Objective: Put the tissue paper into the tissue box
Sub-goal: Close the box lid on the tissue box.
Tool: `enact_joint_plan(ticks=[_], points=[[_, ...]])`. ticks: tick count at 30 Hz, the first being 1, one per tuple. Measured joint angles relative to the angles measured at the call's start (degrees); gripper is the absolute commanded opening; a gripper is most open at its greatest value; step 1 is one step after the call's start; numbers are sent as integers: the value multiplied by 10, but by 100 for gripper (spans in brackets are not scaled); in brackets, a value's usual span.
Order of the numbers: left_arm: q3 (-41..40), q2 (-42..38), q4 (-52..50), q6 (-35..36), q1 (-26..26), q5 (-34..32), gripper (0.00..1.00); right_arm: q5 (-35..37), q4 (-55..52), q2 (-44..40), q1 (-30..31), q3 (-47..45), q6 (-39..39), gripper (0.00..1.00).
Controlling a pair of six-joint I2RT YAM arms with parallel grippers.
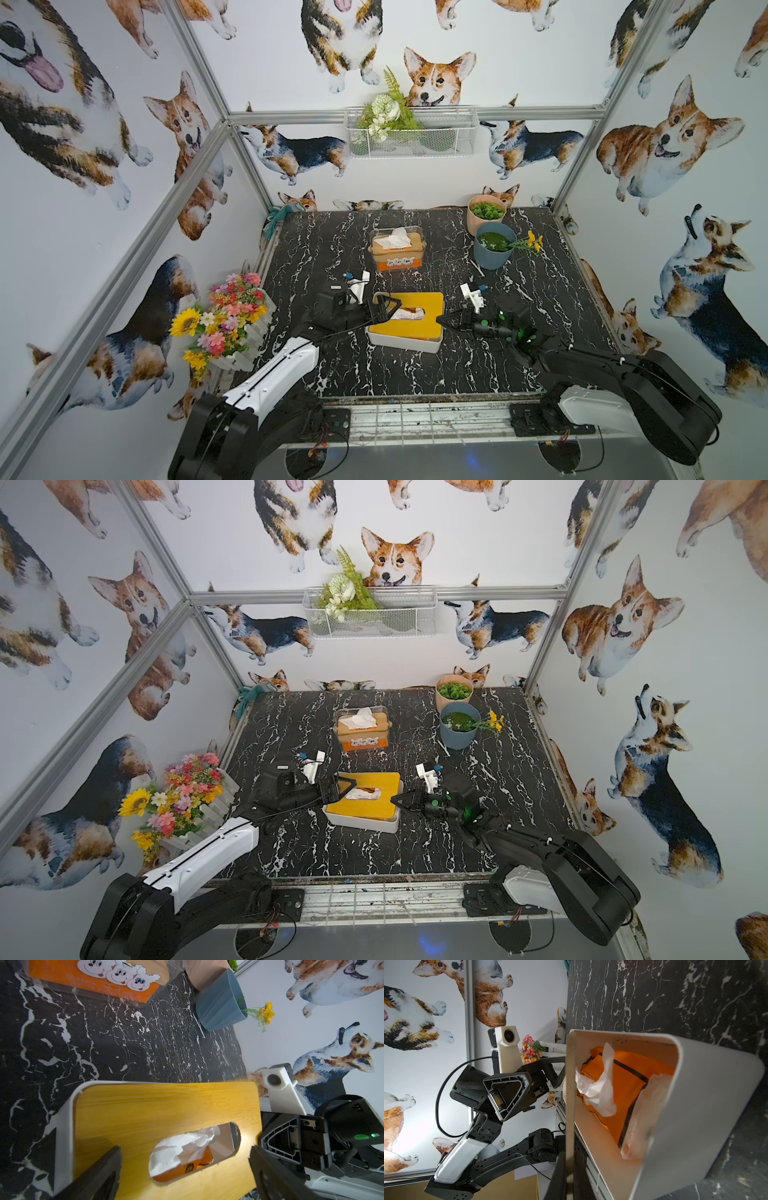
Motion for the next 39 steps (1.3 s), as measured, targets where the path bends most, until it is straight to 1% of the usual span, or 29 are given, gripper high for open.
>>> enact_joint_plan(ticks=[6,10,19,22,29,37,39], points=[[-3,-2,5,0,0,-1,100,1,-7,-11,0,1,0,0],[1,-13,-16,3,0,-12,100,2,-15,-17,0,2,0,0],[39,-87,-81,33,1,-53,100,-1,-4,-19,0,3,0,0],[40,-102,-100,46,5,-70,100,-1,2,-18,0,3,1,0],[39,-94,-131,62,8,-89,100,-3,19,-4,0,-4,28,0],[39,-79,-149,77,9,-101,100,-5,71,16,0,-26,72,0],[40,-74,-157,82,9,-105,100,-6,77,19,0,-28,73,0]])
